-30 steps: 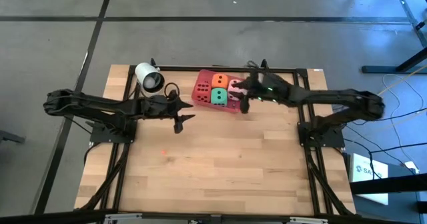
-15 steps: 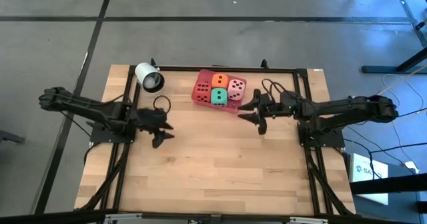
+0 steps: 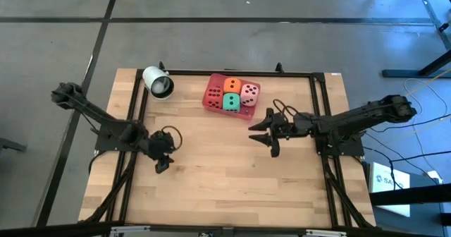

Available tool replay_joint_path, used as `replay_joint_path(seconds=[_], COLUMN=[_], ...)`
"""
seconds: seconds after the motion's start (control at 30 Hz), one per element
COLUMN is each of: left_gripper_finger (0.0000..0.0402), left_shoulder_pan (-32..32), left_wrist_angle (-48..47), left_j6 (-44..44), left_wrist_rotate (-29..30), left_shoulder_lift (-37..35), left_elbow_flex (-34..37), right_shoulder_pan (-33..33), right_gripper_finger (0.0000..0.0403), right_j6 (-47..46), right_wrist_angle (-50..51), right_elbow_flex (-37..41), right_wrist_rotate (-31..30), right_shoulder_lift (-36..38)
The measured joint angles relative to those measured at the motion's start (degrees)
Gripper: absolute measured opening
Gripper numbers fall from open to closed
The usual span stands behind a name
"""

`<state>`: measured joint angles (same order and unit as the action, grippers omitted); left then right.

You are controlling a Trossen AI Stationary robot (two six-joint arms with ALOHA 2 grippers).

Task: Pick & Place Dice
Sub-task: Put the orange die into the pink bin

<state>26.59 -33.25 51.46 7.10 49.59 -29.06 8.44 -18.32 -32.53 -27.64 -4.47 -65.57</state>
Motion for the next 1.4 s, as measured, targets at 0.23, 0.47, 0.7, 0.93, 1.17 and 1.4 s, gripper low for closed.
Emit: replay_joint_path(seconds=[0.23,0.47,0.7,0.93,1.17,1.4], left_gripper_finger=[0.0207,0.0207,0.0207,0.0207,0.0207,0.0182], left_shoulder_pan=[4.53,6.93,7.08,7.08,7.08,7.06], left_wrist_angle=[0.03,2.53,4.07,6.99,6.83,6.52], left_j6=[-1.09,-3.15,-4.94,-6.71,-6.71,-6.71], left_wrist_rotate=[-0.68,1.94,2.3,3.12,3.21,3.31], left_shoulder_lift=[10.36,15.37,18.85,21.41,22.07,22.09], left_elbow_flex=[0.0,0.0,0.0,-0.11,-0.2,-0.15], right_shoulder_pan=[4.63,6.61,7.07,7.04,7.04,7.04], right_gripper_finger=[0.0164,0.0164,0.0164,0.0164,0.0164,0.0164], right_j6=[-1.61,-2.29,-2.54,-2.42,-2.28,-2.26], right_wrist_angle=[-4.74,-7.33,-8.59,-8.61,-8.61,-8.61], right_elbow_flex=[0.0,0.0,0.0,0.0,0.0,0.0], right_wrist_rotate=[-4.4,-6.7,-7.11,-7.12,-7.12,-7.12], right_shoulder_lift=[-4.63,-7.9,-9.21,-9.21,-9.21,-9.21])
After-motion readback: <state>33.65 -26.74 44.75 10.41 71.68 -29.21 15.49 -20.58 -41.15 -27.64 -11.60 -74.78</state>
